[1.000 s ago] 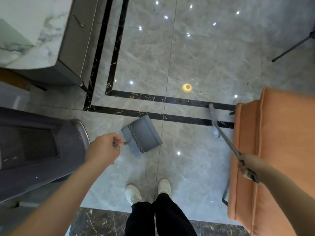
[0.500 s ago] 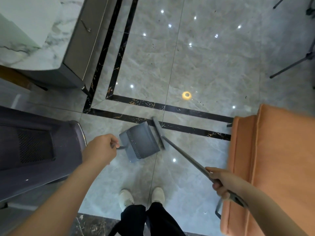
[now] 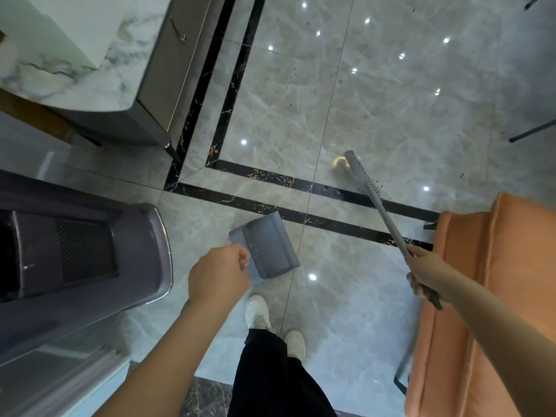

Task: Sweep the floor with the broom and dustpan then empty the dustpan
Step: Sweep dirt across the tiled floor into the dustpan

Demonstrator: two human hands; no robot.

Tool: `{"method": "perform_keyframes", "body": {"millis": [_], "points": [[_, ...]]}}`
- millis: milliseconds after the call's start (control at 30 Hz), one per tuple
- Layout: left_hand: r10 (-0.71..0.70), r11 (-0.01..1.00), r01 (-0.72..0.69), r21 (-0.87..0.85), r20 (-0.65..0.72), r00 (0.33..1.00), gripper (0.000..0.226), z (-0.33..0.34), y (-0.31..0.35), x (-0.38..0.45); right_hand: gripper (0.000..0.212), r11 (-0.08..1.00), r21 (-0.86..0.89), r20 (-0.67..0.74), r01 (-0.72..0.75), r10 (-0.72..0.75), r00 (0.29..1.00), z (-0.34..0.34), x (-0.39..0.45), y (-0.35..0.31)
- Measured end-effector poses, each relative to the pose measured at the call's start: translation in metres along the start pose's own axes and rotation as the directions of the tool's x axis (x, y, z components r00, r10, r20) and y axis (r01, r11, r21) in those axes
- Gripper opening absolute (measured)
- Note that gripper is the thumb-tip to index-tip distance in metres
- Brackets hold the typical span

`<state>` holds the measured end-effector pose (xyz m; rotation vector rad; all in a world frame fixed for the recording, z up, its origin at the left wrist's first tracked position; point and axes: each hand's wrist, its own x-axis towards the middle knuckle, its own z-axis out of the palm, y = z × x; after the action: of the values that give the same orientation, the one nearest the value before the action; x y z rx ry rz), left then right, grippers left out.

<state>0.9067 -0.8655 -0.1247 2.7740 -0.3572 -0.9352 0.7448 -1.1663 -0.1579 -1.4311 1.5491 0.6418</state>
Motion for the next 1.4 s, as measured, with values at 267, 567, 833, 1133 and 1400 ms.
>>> {"method": "perform_keyframes", "body": {"millis": [267,567,833,1133,1400], "points": [[0.030,0.999,-0.030,-0.015,0.017,0.999,0.023,-0.011,0.006,-0.008,0.040,0.993,-0.025,0.204,-0.116,0.119,0.972,0.039,-0.033,0.006],[0.040,0.998,-0.037,-0.045,0.056,0.998,0.020,-0.019,0.001,-0.010,0.037,0.977,0.120,0.184,-0.178,0.154,0.971,0.022,-0.087,0.020],[0.053,0.997,-0.051,-0.059,0.045,0.998,0.024,-0.014,0.002,-0.006,0.035,0.964,0.063,0.319,-0.257,0.224,0.921,0.068,-0.080,0.015],[0.052,0.997,-0.050,-0.058,0.034,0.998,0.018,-0.016,0.003,-0.007,0.035,0.959,0.206,0.242,-0.194,0.142,0.960,0.023,-0.088,0.008],[0.048,0.997,-0.046,-0.063,0.038,0.998,0.019,-0.016,0.005,-0.006,0.041,0.954,0.129,0.423,-0.272,0.196,0.885,0.070,-0.075,0.011]]}}
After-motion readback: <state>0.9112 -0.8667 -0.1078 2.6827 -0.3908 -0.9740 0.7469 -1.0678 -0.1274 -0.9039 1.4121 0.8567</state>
